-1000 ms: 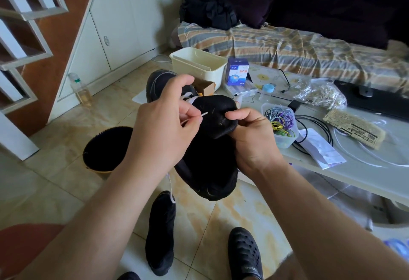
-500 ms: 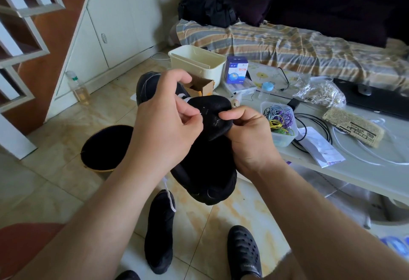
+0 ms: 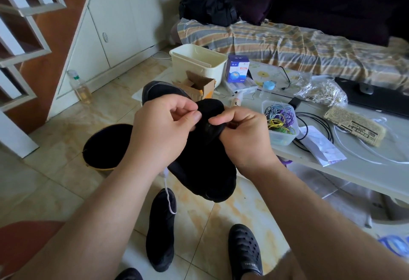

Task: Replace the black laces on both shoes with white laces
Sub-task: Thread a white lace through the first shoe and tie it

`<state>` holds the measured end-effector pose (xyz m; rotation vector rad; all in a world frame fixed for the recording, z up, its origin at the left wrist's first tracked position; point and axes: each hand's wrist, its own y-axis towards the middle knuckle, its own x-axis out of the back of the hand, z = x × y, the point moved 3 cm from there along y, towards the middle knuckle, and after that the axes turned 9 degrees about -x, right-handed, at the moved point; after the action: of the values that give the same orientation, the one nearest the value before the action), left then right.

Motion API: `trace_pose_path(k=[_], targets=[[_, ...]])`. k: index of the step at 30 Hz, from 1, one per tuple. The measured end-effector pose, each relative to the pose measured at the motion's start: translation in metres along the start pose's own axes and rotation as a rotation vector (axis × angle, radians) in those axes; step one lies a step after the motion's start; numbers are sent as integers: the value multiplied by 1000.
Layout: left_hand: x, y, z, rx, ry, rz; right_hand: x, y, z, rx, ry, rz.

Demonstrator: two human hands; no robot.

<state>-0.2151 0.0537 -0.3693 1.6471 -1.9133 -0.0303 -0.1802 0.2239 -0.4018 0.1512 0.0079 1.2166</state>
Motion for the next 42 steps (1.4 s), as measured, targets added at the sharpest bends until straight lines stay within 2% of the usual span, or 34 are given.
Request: trace_pose_path(k=[2,4,5,8,10,13,15,18,21,24,27,30,42], targets=[[2,1,1,-16,29,25,2,2,-3,-13,-58,-15],[9,5,1,-31,41,-16,7,5,-8,-38,-144,-28],[15,9,1,-23,-47,-76,9,6,-10,-56,-181,-35],[36,18,-7,-82,-529,-319,13,7,-12,-115,-242,-62],[42,19,-15,-123,-641,-356,14,7,-7,-126,-214,-83],[25,12,-15,-110,-484,-212,19,10,-3,-171,-176,-125],[7,5,-9,-113,-199,-66,20,12,-5,-241,-97,-122],[-14,-9,-10,-140,38,88,20,14,-11,-395,218,-93],[-19,-12,-10,-205,140,77,21,16,-14,-540,576,-21],[-17,-7,-7,-274,214,7,18,15,-11,-573,749,87],[-16,-6,-11,-362,283,-58,15,13,-7,-566,807,148],[-18,-4,-14,-392,310,-48,14,11,-1,-527,828,171],[-19,-1,-8,-317,367,-2,12,8,0,-423,694,167]])
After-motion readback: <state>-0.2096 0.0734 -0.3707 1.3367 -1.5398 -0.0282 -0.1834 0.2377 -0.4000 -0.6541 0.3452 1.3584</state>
